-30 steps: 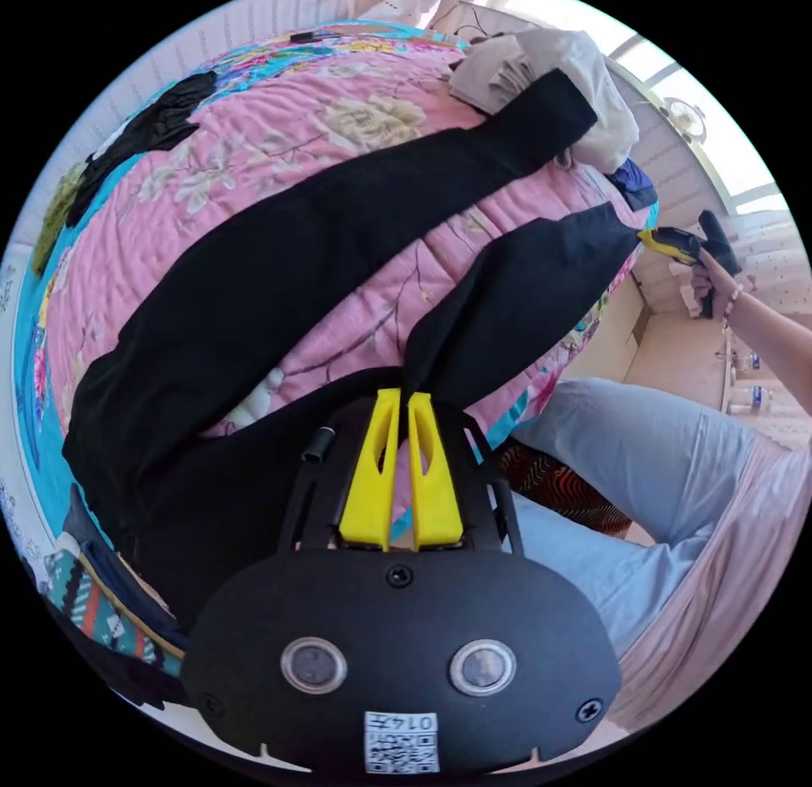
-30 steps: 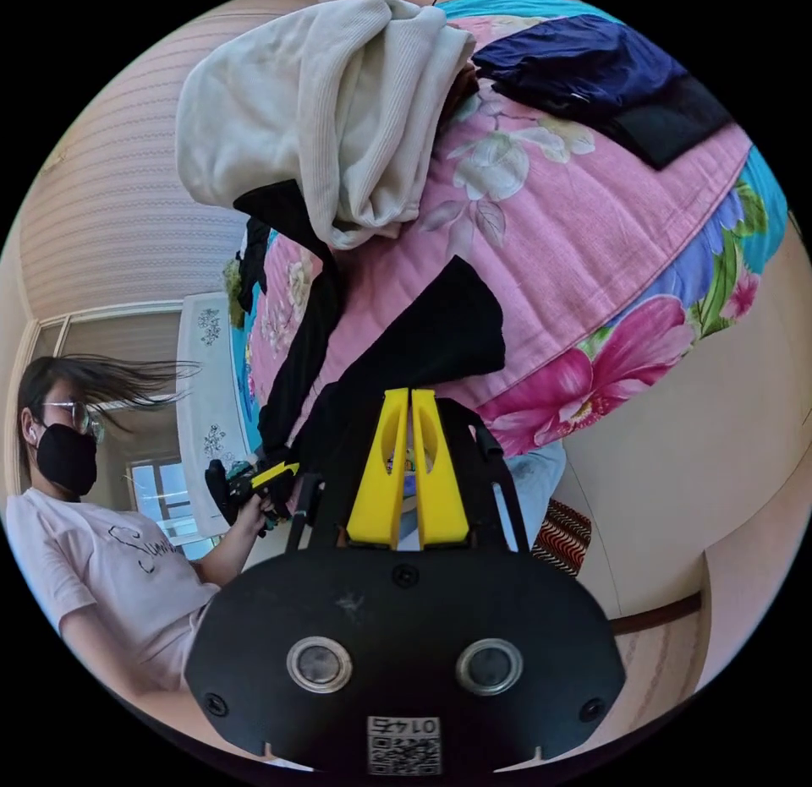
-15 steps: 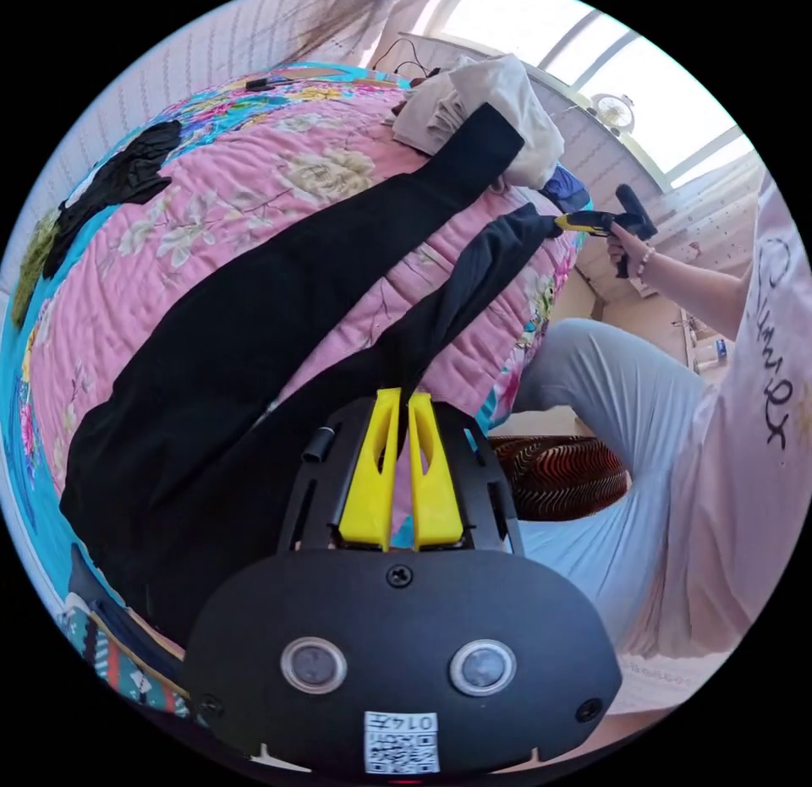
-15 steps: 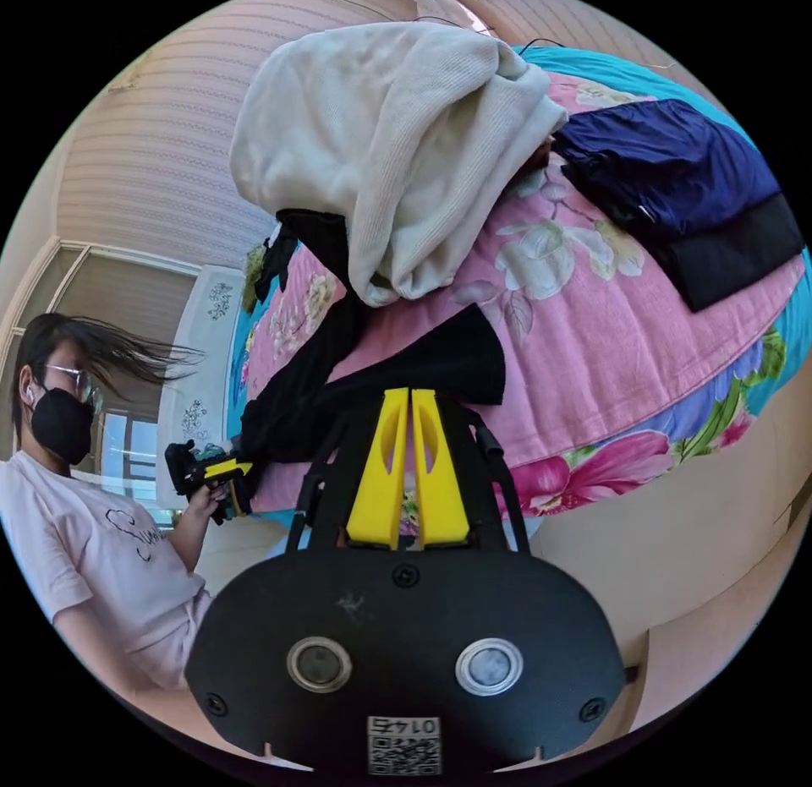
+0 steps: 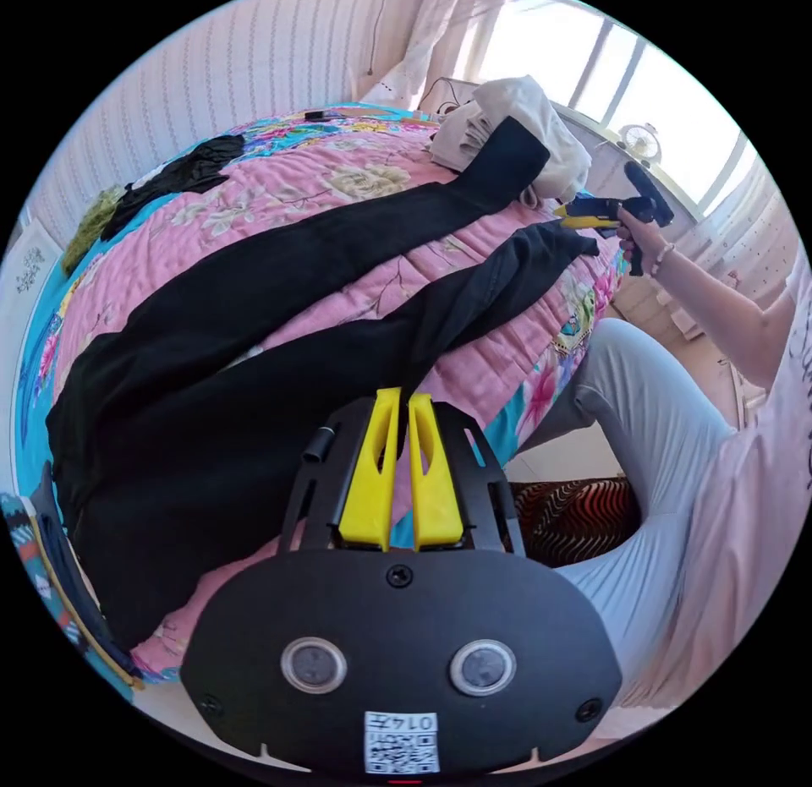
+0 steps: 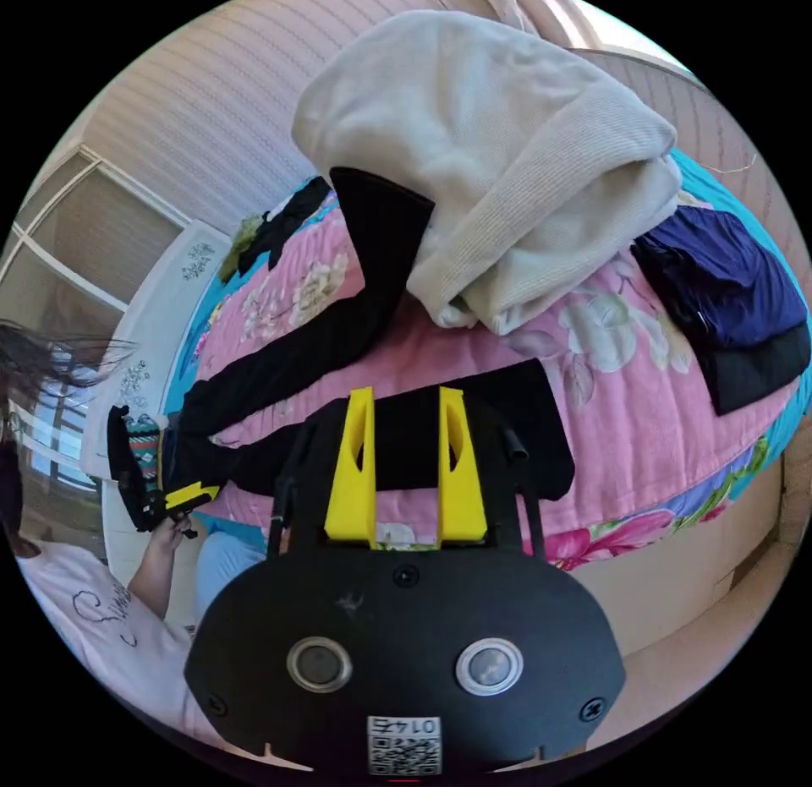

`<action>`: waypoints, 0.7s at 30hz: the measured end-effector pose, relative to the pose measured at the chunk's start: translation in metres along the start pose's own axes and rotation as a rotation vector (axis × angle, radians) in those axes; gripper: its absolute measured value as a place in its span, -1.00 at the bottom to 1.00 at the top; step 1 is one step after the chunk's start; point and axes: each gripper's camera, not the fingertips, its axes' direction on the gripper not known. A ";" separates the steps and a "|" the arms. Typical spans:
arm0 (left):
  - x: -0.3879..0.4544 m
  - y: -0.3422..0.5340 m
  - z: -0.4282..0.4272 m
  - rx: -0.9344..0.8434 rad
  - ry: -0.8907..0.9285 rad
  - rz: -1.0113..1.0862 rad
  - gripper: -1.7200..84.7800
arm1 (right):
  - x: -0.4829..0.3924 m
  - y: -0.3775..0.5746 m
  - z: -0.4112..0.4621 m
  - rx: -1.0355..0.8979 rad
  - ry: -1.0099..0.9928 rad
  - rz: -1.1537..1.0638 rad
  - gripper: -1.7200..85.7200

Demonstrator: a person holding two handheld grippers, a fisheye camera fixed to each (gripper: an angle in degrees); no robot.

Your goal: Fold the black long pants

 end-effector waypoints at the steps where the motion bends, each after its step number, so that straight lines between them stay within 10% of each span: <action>1: 0.001 0.004 -0.001 0.007 0.005 -0.034 -0.98 | 0.001 -0.008 0.019 -0.081 0.085 0.024 -0.68; 8: 0.030 0.007 -0.029 0.003 -0.135 0.005 -0.98 | 0.009 -0.010 0.011 -0.099 0.107 0.068 -0.93; 15: 0.044 0.034 -0.082 0.177 -0.154 0.029 -0.97 | 0.010 0.039 -0.123 0.403 -0.280 -0.116 -0.96; 21: 0.054 0.054 -0.023 -0.035 -0.170 0.071 -0.90 | 0.080 0.072 -0.051 0.102 -0.223 0.191 -0.96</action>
